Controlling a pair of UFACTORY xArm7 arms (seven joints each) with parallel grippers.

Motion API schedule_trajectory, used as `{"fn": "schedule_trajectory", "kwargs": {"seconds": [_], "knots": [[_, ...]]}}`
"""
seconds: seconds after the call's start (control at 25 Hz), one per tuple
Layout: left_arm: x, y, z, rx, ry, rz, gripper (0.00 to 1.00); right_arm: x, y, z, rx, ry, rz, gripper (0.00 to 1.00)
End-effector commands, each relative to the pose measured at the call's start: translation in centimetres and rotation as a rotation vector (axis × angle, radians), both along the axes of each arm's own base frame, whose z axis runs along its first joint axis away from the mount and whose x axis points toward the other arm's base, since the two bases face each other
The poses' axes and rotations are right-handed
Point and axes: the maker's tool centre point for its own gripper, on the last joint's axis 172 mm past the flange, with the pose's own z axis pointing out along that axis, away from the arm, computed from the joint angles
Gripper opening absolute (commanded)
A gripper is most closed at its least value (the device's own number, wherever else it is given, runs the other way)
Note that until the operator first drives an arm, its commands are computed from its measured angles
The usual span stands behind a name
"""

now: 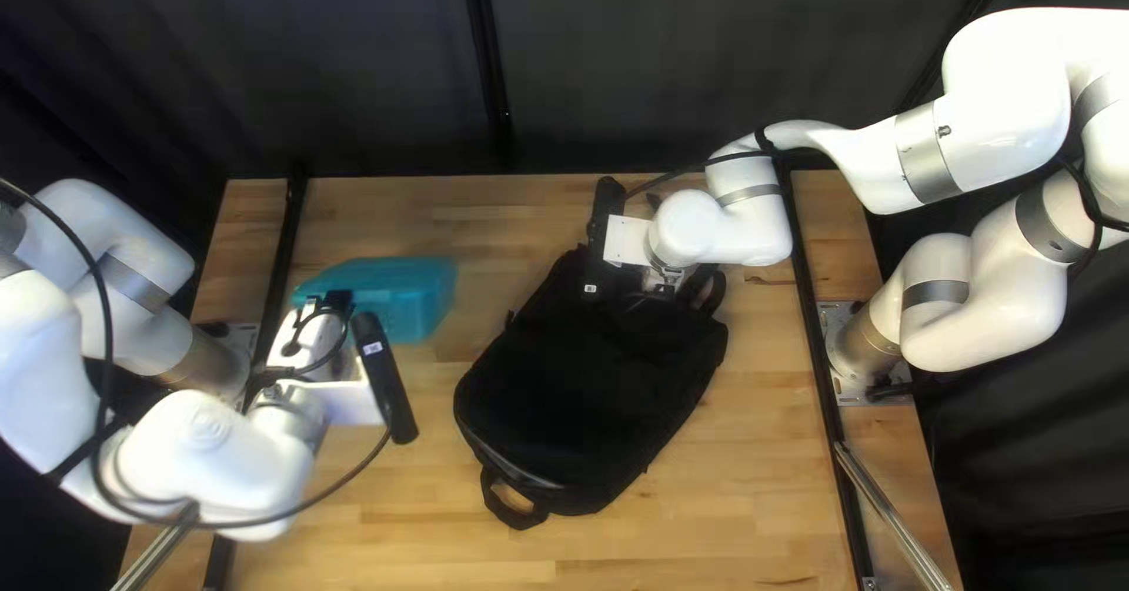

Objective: Remove a lunch box from a kids backpack

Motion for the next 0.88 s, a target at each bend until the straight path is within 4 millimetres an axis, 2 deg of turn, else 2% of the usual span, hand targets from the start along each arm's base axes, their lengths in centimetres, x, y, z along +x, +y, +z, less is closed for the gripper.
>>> {"fn": "schedule_trajectory", "kwargs": {"seconds": [0.04,0.36,0.4,0.44,0.48,0.56,0.88], "knots": [[-0.3,0.2,-1.7,-0.009,-0.015,-0.005,0.0,0.0,-0.1,-0.2,0.001,0.001,0.001,0.0],[0.7,-3.2,-6.0,-0.07,-0.03,-0.02,0.0,-0.2,-0.2,-0.3,0.001,0.003,0.003,0.0],[0.7,-3.4,-6.4,-0.079,-0.029,-0.018,0.08,-0.2,-0.1,-0.3,0.001,0.003,0.003,0.0],[0.6,-3.8,-7.2,-0.102,-0.026,-0.009,0.08,-0.2,-0.1,-0.3,0.001,0.003,0.003,0.0],[0.4,-4.0,-7.9,-0.121,-0.024,0.0,0.03,-0.3,-0.1,-0.4,0.001,0.003,0.003,0.0],[-0.1,-4.0,-8.8,-0.158,-0.022,0.016,0.0,-0.3,-0.1,-0.4,0.002,0.004,0.003,0.0],[-2.1,-5.1,-10.4,-0.305,-0.028,0.071,0.0,-0.2,-0.2,-0.7,0.003,0.006,0.004,0.0]]}}
